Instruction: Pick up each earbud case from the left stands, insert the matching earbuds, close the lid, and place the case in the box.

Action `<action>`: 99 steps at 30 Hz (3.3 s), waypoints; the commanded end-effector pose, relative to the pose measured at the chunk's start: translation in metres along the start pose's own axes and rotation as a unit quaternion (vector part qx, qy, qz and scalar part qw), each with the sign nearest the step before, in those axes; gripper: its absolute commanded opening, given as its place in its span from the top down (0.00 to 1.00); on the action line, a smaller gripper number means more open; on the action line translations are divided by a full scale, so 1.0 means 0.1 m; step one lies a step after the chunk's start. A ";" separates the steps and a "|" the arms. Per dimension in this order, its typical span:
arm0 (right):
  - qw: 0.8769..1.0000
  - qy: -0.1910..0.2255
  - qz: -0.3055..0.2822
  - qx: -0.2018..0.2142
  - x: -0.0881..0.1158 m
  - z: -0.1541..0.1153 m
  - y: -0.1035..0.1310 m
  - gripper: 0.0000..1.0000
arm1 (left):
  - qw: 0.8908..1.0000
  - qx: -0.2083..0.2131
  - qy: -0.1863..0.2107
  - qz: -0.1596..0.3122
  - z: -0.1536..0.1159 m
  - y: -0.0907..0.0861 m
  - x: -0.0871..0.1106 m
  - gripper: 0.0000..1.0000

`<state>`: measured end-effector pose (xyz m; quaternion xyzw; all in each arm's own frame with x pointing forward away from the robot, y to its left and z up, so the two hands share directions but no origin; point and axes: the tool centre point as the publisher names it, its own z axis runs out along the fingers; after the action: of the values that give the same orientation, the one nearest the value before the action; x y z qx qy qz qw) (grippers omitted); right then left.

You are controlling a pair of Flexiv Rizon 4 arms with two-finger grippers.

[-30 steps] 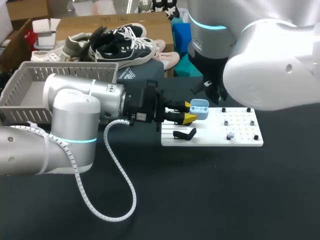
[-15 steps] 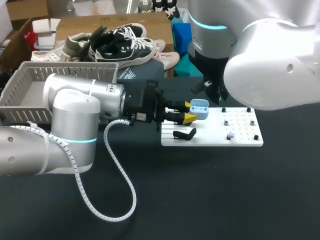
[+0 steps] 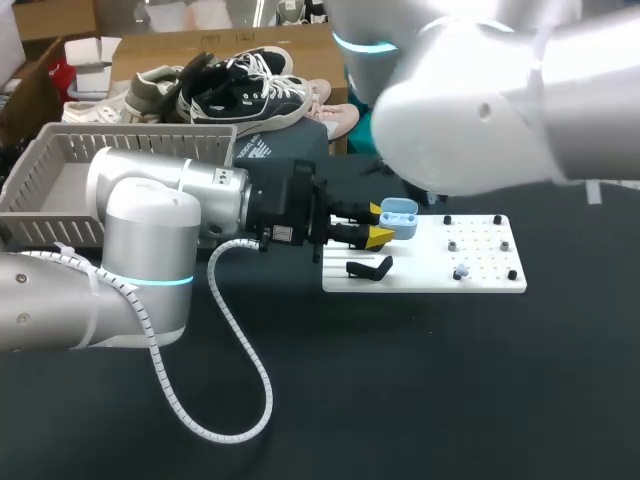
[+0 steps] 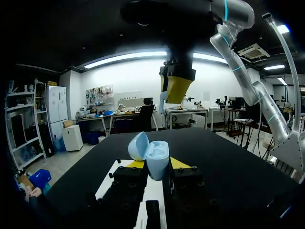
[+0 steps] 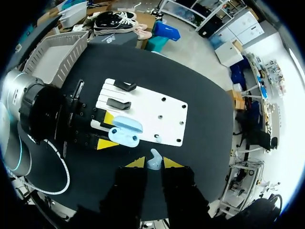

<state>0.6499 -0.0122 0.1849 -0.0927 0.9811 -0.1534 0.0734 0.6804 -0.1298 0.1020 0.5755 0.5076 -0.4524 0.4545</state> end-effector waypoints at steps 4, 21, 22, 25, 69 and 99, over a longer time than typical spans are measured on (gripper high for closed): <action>0.999 0.051 0.006 0.014 -0.08 0.02 0.08 1.00 | 1.000 -0.001 -0.001 0.001 0.00 0.00 0.01 1.00; 0.995 0.080 0.062 0.004 -0.10 0.00 0.12 1.00 | 1.000 -0.001 -0.001 0.001 0.00 0.00 0.01 1.00; 0.994 0.083 0.074 0.004 -0.10 -0.01 0.12 1.00 | 1.000 -0.001 -0.001 0.001 0.00 0.00 0.01 1.00; 0.991 0.097 0.095 0.005 -0.09 -0.03 0.13 1.00 | 1.000 -0.001 -0.001 0.001 0.00 0.00 0.01 1.00; 0.974 0.104 0.169 -0.111 0.05 0.07 0.15 1.00 | 1.000 -0.001 -0.001 0.001 0.00 0.00 0.01 1.00; 0.952 0.110 0.254 -0.128 -0.12 0.08 0.30 1.00 | 1.000 -0.001 -0.001 0.001 0.00 0.00 0.01 1.00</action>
<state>0.6612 0.0173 0.1689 0.1671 0.9858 -0.0115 -0.0144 0.6805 -0.1298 0.1019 0.5755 0.5076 -0.4523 0.4545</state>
